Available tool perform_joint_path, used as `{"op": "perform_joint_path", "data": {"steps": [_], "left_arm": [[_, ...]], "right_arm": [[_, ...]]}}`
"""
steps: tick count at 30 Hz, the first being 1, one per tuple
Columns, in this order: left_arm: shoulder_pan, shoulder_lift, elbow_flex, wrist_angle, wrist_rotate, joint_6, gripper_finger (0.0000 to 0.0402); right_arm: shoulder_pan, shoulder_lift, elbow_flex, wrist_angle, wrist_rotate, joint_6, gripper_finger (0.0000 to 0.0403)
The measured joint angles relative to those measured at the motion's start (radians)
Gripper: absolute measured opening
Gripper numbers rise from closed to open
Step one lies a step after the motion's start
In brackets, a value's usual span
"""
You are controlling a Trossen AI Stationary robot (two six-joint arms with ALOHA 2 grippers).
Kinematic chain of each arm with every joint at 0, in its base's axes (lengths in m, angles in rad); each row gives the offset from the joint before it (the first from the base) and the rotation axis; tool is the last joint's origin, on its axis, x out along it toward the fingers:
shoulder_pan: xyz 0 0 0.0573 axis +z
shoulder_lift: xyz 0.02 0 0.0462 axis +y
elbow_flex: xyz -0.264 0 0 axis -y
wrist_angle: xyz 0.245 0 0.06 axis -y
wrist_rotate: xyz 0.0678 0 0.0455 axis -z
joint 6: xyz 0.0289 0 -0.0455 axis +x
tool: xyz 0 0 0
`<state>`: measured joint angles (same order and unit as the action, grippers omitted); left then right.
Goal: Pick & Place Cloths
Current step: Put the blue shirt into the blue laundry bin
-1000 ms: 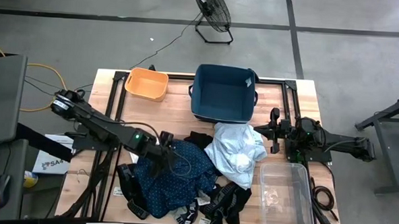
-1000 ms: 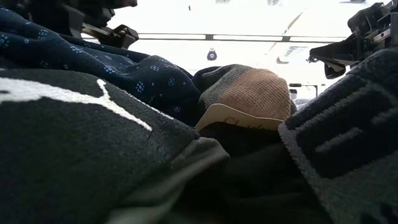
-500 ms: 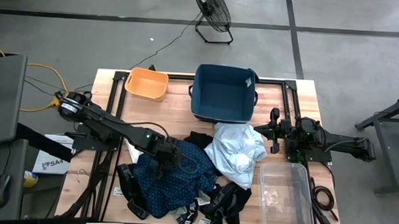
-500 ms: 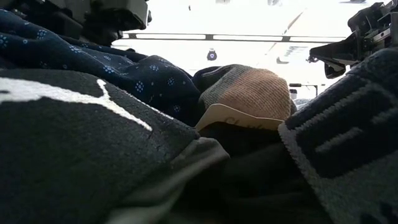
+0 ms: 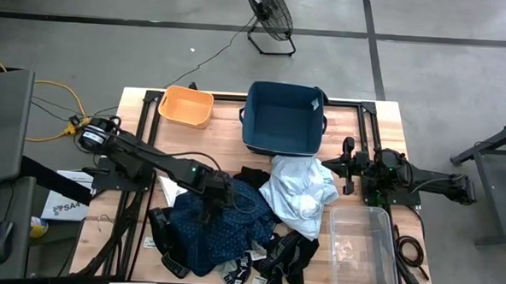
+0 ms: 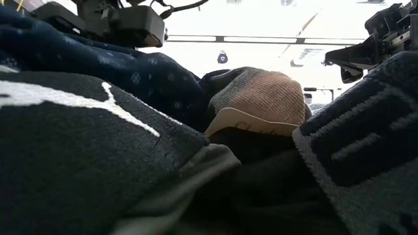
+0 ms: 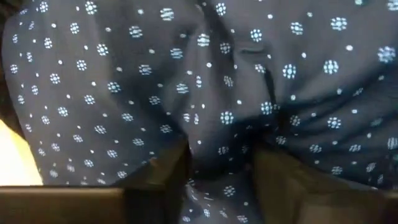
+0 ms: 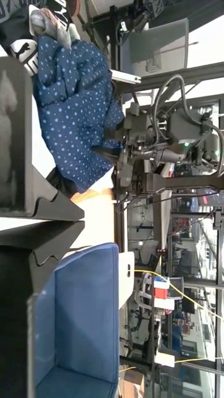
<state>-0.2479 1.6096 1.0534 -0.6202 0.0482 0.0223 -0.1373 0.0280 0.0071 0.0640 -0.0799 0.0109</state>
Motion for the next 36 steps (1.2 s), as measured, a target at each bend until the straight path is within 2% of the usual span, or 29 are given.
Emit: {"op": "perform_joint_path", "data": {"steps": [6,9,11,14,20,23,25,27,31,33,36], "left_arm": [[0.017,0.030,0.000,0.020,0.044,0.038,0.0024],[0.019,0.030,0.000,0.031,0.049,0.042,0.0018],[0.019,0.030,0.000,0.033,0.032,0.042,0.0044],[0.019,0.030,0.000,0.033,0.014,0.016,0.0110],[0.019,0.030,0.000,0.050,0.013,-0.042,0.0280],[0.019,0.029,-0.009,0.093,0.013,-0.053,0.0351],[0.019,0.043,-0.038,0.155,0.017,-0.053,0.0383],[0.020,0.054,-0.077,0.220,0.042,-0.057,0.0394],[0.020,0.050,-0.091,0.246,0.072,-0.083,0.0362],[0.020,0.046,-0.082,0.220,0.074,-0.084,0.0326],[0.020,0.030,-0.073,0.182,0.074,-0.079,0.0244]], "right_arm": [[0.000,0.000,0.000,-0.003,0.000,0.000,0.0004],[0.000,0.000,0.000,-0.003,0.000,0.000,0.0004],[0.000,0.000,0.000,-0.003,0.000,0.000,0.0004],[0.000,0.000,0.000,-0.003,0.000,0.000,0.0004],[0.000,0.000,0.000,-0.003,0.000,0.000,0.0004],[0.000,0.000,0.000,-0.002,0.000,0.000,0.0004],[0.000,0.000,0.000,-0.002,0.000,0.000,0.0004],[0.000,0.000,0.000,-0.002,0.000,0.000,0.0004],[0.000,0.000,0.000,-0.001,0.000,0.000,0.0004],[0.000,0.000,0.000,-0.003,0.000,0.000,0.0004],[0.000,0.000,0.000,-0.003,0.000,0.000,0.0004]]}}
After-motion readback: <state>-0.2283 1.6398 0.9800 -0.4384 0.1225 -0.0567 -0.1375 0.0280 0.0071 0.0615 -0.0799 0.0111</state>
